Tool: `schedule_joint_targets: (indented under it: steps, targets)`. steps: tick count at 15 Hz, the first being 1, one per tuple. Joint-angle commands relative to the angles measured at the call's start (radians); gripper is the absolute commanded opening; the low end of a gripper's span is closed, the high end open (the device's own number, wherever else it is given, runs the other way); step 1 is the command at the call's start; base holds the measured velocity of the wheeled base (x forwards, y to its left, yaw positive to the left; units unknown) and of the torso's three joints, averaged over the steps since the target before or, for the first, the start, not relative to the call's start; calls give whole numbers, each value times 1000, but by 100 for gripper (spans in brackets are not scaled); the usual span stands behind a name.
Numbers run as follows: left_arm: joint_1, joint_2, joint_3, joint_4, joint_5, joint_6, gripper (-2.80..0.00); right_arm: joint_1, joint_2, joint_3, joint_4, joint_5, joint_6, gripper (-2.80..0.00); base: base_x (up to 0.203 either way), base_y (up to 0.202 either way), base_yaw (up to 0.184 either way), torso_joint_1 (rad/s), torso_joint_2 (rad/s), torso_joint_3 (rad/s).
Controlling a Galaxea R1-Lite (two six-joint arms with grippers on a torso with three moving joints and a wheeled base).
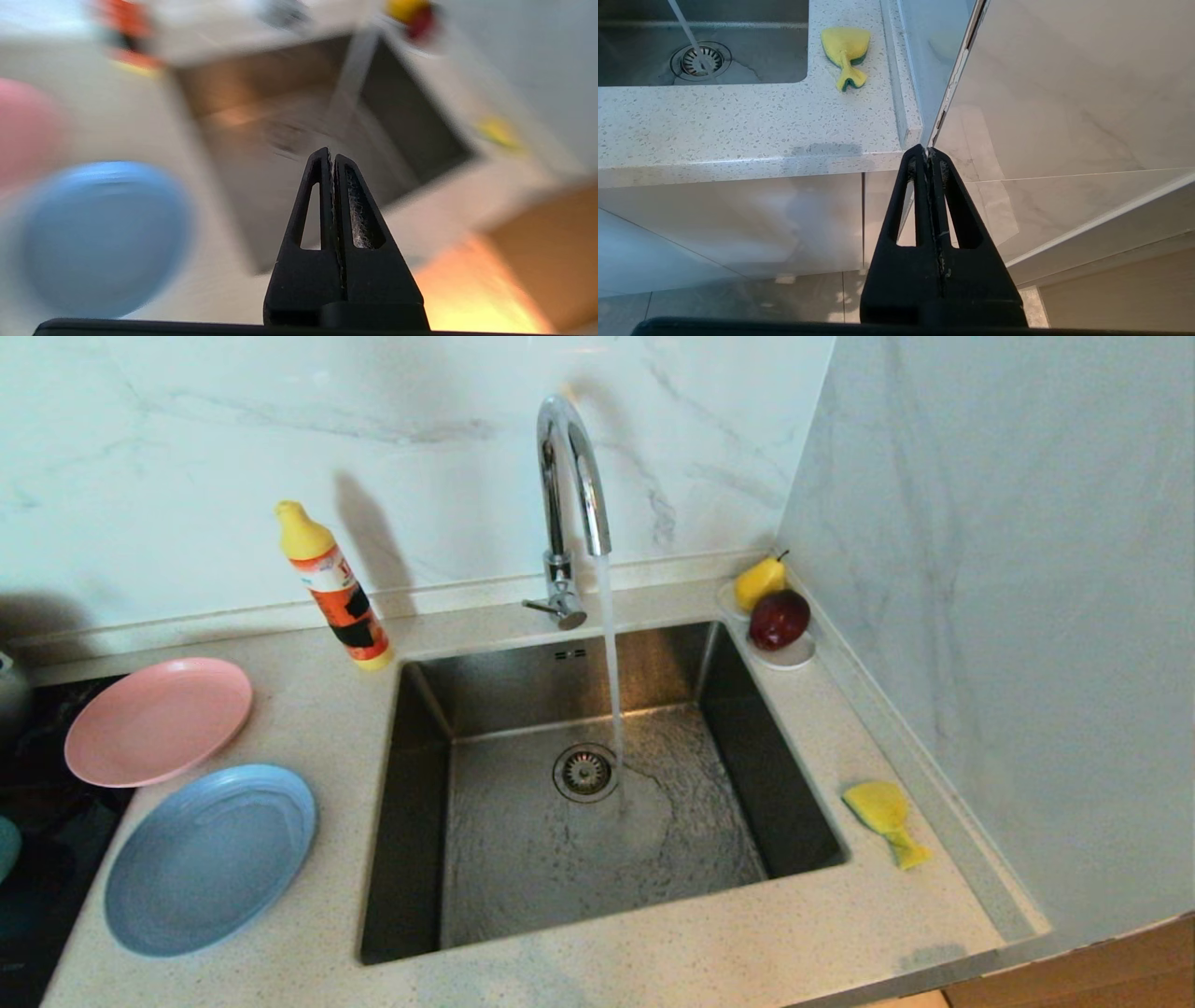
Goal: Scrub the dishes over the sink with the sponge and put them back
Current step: Turn off the faucet
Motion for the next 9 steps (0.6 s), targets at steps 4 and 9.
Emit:
schedule_joint_targets:
  steps: [4,9]
  targets:
    - [-35,565,-147,-128,-376,-114,-280,0,0,0,-1,0,-1,-280,0,0,0,0,0,0]
    - [-83,821,-163,-303,-422,-141,-280,0,0,0,-1,0,-1,-280,0,0,0,0,0,0]
